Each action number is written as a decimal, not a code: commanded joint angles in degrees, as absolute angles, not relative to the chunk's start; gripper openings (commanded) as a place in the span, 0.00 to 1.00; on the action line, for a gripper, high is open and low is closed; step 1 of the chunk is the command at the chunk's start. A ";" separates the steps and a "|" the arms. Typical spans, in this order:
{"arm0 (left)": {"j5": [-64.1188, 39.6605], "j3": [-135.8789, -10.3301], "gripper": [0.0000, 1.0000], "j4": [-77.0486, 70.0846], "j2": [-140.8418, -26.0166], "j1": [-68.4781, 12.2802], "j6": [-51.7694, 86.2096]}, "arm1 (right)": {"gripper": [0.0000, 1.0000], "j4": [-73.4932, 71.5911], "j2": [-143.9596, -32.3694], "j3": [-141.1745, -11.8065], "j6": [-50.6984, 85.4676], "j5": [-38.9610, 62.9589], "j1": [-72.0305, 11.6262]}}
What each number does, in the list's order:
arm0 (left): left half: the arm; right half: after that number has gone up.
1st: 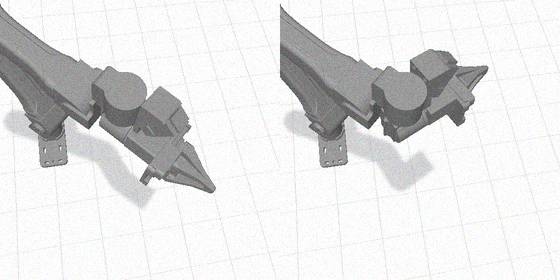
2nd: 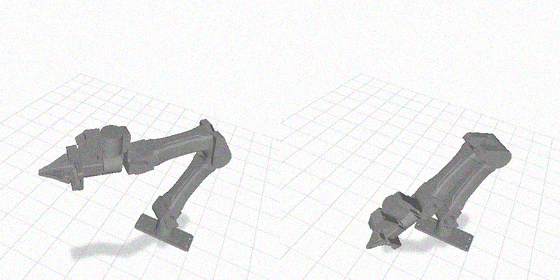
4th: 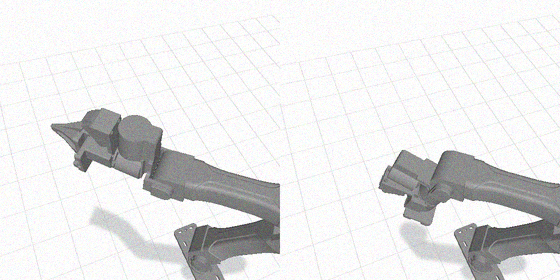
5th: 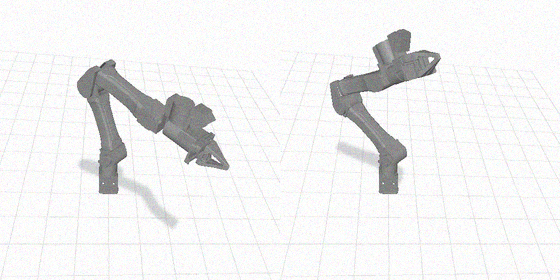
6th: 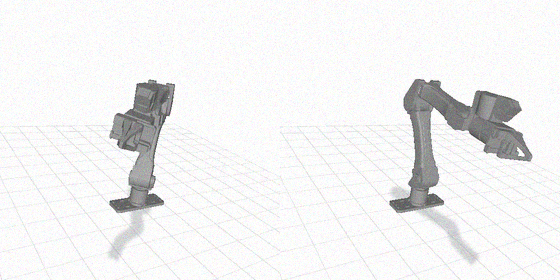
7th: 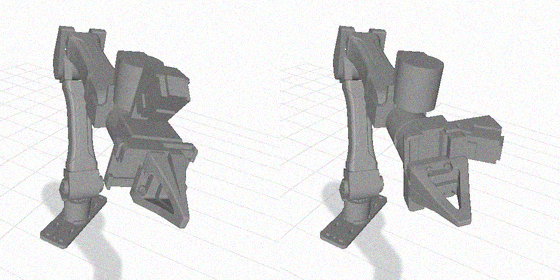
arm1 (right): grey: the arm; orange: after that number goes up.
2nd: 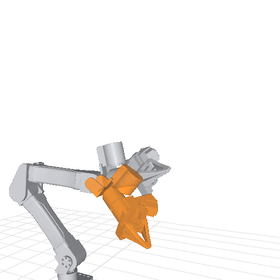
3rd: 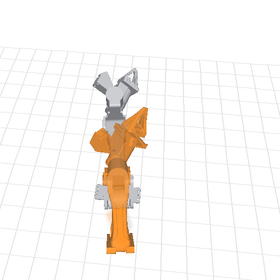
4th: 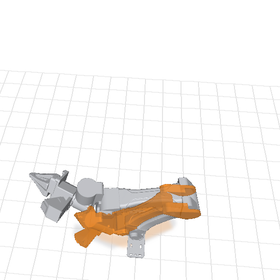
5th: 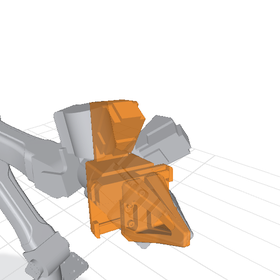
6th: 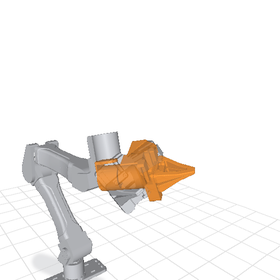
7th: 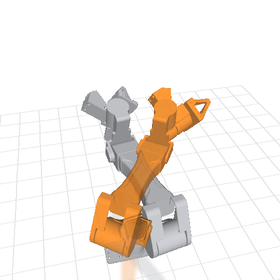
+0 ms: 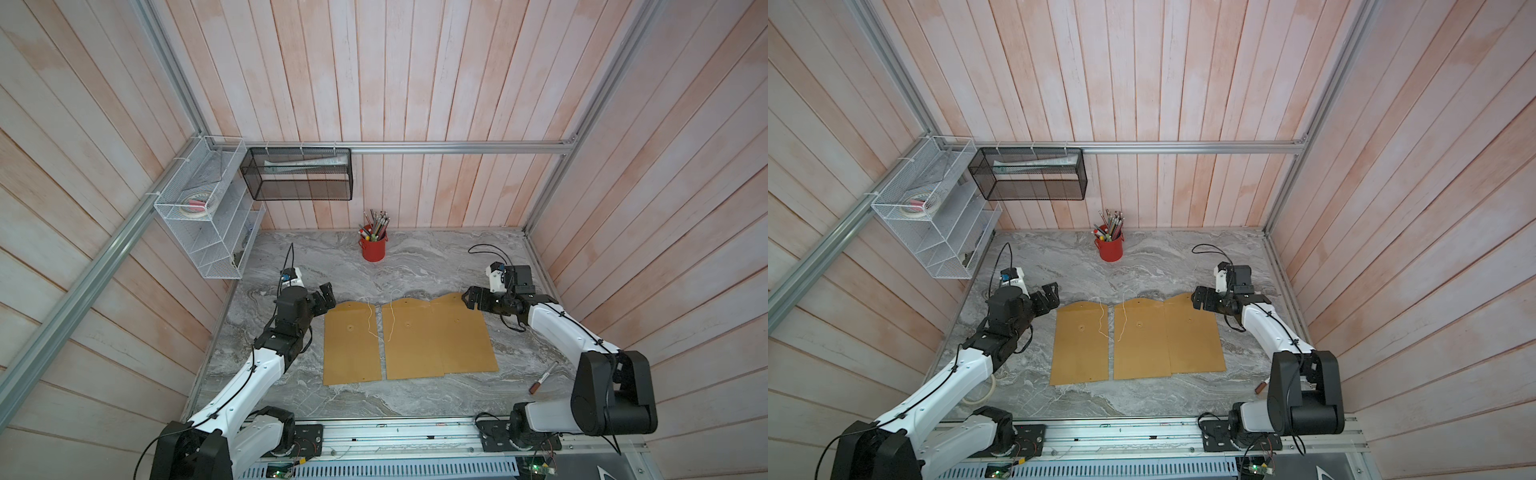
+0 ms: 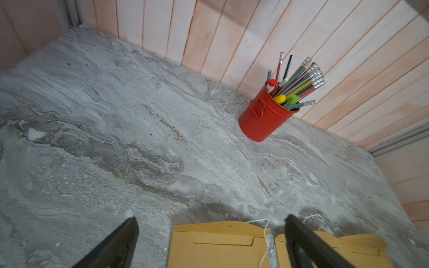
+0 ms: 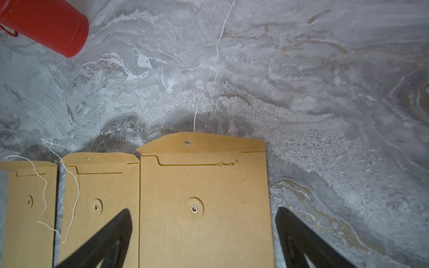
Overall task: Open the file bag
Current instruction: Reset both arms
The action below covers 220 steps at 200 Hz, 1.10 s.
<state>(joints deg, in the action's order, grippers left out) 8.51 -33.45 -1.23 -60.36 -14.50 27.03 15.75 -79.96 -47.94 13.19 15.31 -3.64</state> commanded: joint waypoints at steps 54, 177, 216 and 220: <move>20.83 -31.00 1.00 -7.78 -59.94 -11.99 12.45 | 0.98 5.82 -78.97 -46.31 10.95 16.61 -2.81; 13.27 -18.72 1.00 -44.87 -74.30 -2.49 5.34 | 0.98 -13.35 -64.72 -35.77 8.30 11.63 -2.81; 11.43 -19.27 1.00 -51.25 -80.43 -1.85 3.05 | 0.98 -13.18 -63.29 -35.30 7.82 9.51 -2.80; 11.15 -19.22 1.00 -51.93 -80.93 -1.81 2.64 | 0.98 -13.25 -63.12 -35.25 7.90 9.20 -2.81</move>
